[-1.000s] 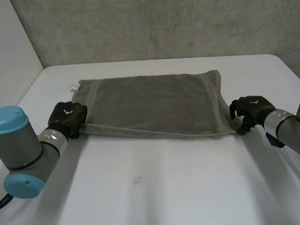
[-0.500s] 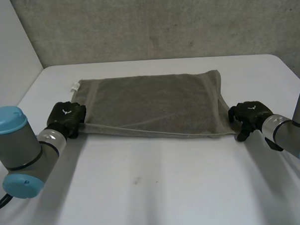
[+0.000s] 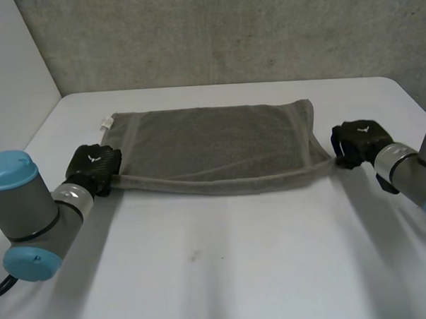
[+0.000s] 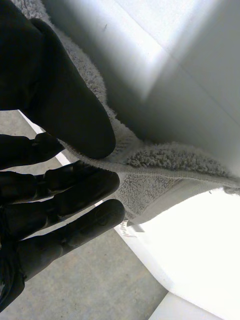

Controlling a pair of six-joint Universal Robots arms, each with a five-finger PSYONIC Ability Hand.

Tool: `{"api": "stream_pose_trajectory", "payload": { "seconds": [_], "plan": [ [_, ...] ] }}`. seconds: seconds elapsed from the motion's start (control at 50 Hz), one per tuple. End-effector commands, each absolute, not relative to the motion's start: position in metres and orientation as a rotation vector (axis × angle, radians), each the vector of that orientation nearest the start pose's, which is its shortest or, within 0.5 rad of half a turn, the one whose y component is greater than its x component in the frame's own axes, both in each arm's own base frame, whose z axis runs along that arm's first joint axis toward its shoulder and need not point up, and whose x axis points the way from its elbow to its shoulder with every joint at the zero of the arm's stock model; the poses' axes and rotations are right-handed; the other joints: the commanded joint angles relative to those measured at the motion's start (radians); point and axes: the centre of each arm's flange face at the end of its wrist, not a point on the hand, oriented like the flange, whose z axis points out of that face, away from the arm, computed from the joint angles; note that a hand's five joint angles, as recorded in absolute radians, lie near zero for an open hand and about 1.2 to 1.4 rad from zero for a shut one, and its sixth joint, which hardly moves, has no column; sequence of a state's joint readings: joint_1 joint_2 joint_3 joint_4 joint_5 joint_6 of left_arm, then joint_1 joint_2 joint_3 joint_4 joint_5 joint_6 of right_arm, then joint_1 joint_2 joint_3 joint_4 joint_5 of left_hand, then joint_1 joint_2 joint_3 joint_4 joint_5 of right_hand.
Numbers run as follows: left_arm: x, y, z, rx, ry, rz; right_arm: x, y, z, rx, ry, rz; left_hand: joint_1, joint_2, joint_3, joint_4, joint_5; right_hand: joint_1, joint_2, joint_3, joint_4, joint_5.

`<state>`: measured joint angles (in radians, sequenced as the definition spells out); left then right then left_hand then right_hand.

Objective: Fold the towel.

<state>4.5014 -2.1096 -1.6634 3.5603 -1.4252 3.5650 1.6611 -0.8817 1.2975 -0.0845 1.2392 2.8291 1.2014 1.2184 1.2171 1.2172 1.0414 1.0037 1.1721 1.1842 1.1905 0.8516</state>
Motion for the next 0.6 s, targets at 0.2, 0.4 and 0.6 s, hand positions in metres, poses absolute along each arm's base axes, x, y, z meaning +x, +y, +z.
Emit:
{"api": "stream_pose_trajectory", "payload": {
  "seconds": [0.2, 0.4, 0.6],
  "plan": [
    [-0.22, -0.328, 0.132, 0.897, 2.261, -1.96, 0.2, -0.378, 0.141, -0.778, 2.321, -1.713, 0.195, 0.178, 0.179, 0.179, 0.18, 0.393, 0.224, 0.212, 0.206, 0.37],
    [-0.219, -0.327, 0.131, 0.899, 2.266, -1.955, 0.199, -0.38, 0.12, -0.879, 2.357, -1.682, 0.195, 0.178, 0.179, 0.179, 0.18, -0.179, -0.347, -0.359, -0.366, -0.201],
    [-0.219, -0.327, 0.131, 0.898, 2.266, -1.955, 0.2, -0.381, 0.119, -0.897, 2.351, -1.69, 0.195, 0.178, 0.179, 0.179, 0.18, -0.112, -0.28, -0.292, -0.299, -0.134]
  ]
}}
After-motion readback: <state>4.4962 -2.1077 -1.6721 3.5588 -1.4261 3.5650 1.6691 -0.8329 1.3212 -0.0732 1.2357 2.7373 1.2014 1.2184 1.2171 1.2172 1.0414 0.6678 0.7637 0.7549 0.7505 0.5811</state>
